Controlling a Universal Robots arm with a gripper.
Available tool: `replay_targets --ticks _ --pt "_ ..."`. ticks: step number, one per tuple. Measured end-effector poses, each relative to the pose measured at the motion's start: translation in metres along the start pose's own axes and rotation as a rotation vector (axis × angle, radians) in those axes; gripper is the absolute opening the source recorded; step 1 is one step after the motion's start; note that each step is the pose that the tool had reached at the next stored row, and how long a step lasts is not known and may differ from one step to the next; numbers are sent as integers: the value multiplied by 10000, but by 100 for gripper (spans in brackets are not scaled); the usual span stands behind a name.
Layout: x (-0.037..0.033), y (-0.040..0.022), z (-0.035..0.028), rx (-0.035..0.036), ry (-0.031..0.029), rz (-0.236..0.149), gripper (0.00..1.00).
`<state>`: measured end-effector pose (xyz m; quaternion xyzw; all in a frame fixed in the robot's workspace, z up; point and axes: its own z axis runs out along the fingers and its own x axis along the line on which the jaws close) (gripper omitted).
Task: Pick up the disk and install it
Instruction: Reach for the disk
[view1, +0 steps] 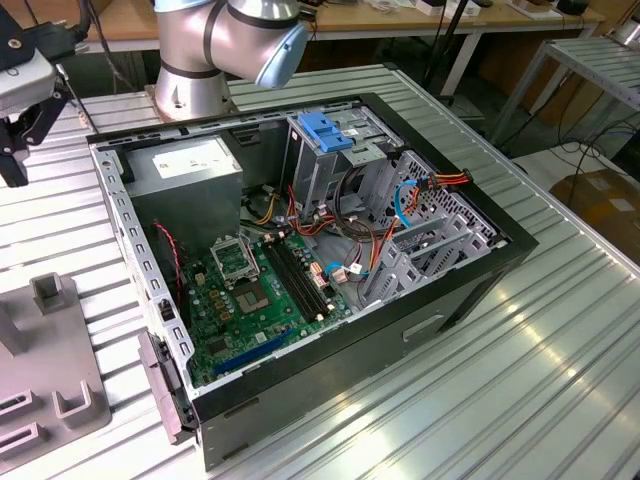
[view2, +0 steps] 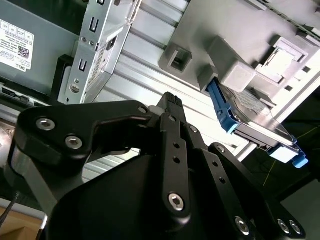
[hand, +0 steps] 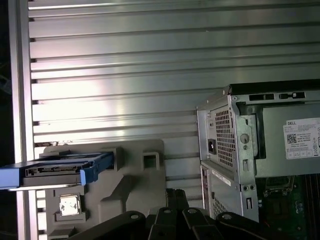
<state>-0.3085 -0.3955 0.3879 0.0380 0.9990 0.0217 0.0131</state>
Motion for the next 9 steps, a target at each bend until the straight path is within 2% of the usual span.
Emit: replay_targets --ticks 9 --pt "223 -16 -4 1 1 0 10"
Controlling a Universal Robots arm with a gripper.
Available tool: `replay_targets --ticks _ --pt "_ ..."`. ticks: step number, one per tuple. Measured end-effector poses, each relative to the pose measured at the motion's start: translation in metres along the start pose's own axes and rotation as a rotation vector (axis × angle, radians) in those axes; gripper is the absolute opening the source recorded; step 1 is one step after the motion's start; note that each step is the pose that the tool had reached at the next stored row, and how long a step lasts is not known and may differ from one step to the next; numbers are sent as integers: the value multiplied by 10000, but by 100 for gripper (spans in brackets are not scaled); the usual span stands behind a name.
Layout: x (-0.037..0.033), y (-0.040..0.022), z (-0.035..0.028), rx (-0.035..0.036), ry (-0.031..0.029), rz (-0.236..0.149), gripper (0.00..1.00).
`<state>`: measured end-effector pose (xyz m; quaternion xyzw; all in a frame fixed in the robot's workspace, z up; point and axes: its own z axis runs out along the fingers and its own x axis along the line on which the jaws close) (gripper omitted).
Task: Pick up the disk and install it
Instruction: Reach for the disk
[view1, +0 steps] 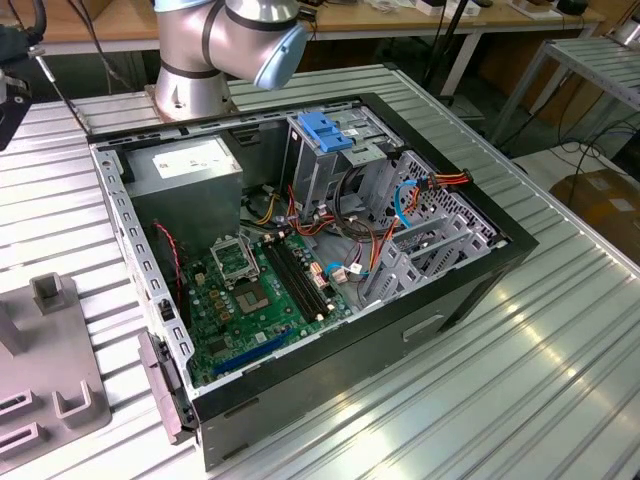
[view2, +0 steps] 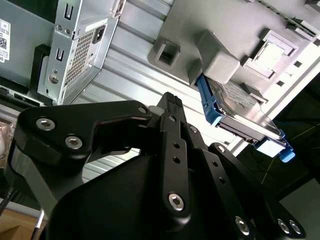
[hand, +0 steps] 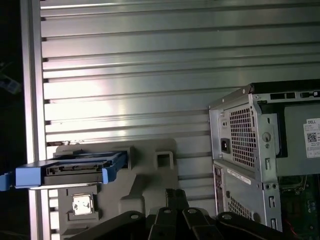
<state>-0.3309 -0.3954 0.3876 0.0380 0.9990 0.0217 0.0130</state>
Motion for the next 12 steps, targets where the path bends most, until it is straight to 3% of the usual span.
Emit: replay_targets --ticks 12 --pt "265 -20 -4 0 -1 0 10"
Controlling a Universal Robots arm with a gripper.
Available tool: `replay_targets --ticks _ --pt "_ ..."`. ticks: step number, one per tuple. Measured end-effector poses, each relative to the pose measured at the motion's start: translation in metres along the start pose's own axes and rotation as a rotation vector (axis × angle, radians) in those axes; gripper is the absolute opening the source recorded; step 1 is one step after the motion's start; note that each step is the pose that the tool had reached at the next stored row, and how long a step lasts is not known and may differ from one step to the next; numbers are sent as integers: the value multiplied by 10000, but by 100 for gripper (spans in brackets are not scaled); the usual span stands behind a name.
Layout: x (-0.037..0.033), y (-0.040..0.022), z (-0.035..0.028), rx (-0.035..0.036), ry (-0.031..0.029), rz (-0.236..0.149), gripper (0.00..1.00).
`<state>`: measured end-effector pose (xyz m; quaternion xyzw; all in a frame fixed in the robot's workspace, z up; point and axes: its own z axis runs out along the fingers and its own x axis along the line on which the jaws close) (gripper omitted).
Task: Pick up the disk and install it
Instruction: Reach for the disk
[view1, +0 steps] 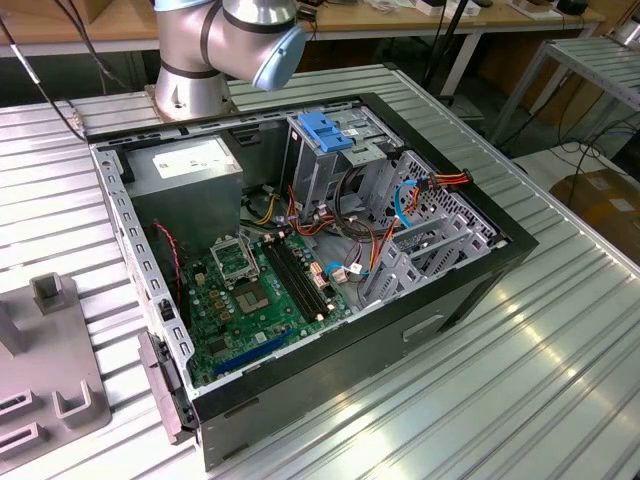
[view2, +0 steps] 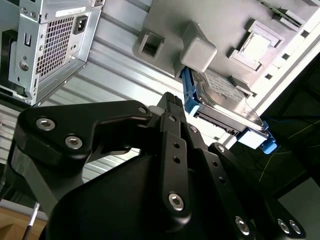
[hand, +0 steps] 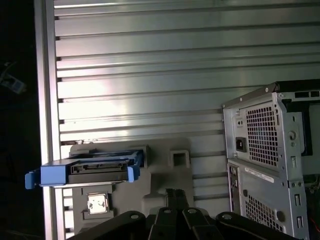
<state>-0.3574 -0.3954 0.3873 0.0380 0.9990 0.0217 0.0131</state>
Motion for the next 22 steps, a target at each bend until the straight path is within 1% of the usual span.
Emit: replay_targets --ticks 4,6,7,9,15,16,17,19,22 --pt "78 -6 -2 0 1 1 10" --pt "140 -10 -3 0 0 1 10" --pt "189 -14 -4 0 1 1 10" --pt "254 -19 -5 0 1 0 10" --pt "390 -30 -7 0 1 1 10" --pt "438 -33 -8 0 1 1 10" --pt "462 -35 -9 0 1 1 10" --pt "486 -37 -9 0 0 1 10" --pt "491 -37 -9 0 0 0 10"
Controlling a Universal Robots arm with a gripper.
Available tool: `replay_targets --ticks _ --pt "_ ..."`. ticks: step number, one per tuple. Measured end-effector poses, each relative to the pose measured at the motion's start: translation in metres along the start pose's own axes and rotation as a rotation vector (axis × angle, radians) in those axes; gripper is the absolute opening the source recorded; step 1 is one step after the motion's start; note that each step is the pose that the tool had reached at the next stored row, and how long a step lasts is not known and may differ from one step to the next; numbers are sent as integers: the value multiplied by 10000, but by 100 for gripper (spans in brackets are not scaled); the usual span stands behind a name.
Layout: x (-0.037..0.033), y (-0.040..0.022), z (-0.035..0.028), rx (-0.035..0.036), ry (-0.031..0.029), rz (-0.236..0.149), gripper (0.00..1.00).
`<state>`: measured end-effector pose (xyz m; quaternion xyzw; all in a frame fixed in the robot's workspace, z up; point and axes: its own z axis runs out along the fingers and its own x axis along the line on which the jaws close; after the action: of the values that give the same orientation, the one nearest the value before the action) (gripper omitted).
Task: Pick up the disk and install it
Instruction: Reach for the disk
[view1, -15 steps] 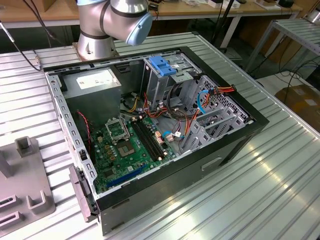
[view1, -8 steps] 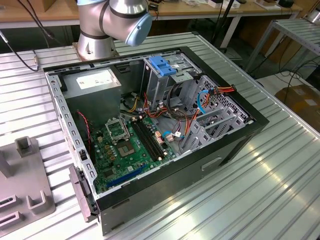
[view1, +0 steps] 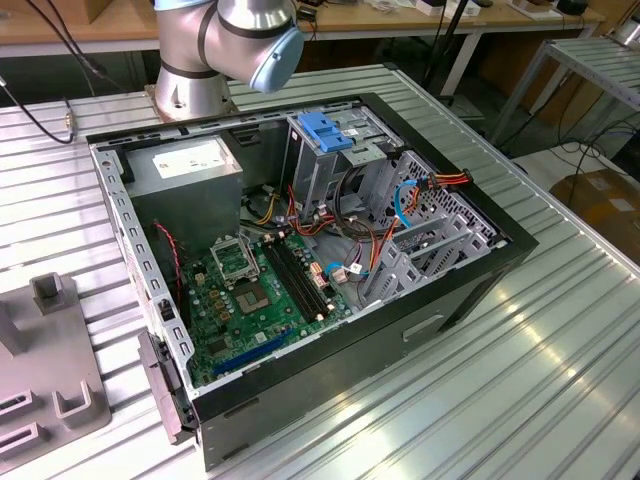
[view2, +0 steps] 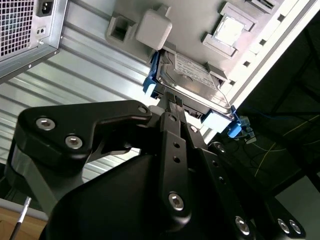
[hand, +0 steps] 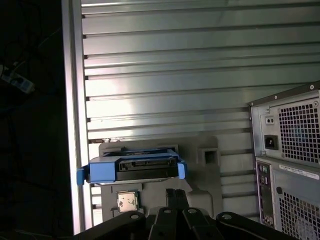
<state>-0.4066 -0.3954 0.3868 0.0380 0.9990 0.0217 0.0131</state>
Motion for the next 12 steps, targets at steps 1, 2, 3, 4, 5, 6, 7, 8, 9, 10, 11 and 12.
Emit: replay_targets --ticks 1,2,3,4,5,6,7,8,9,10,11,12 --pt "1 0 0 0 0 1 10" --pt "1 0 0 0 0 1 10" --pt "1 0 0 0 0 0 10" --pt "2 0 0 0 0 1 10" --pt "2 0 0 0 0 1 10" --pt "2 0 0 0 0 1 10" --pt "3 0 0 0 0 1 10" --pt "3 0 0 0 0 1 10" --pt "3 0 0 0 0 0 10" --pt "3 0 0 0 0 1 10" --pt "4 0 0 1 8 1 10" --pt "5 0 0 1 21 2 10"
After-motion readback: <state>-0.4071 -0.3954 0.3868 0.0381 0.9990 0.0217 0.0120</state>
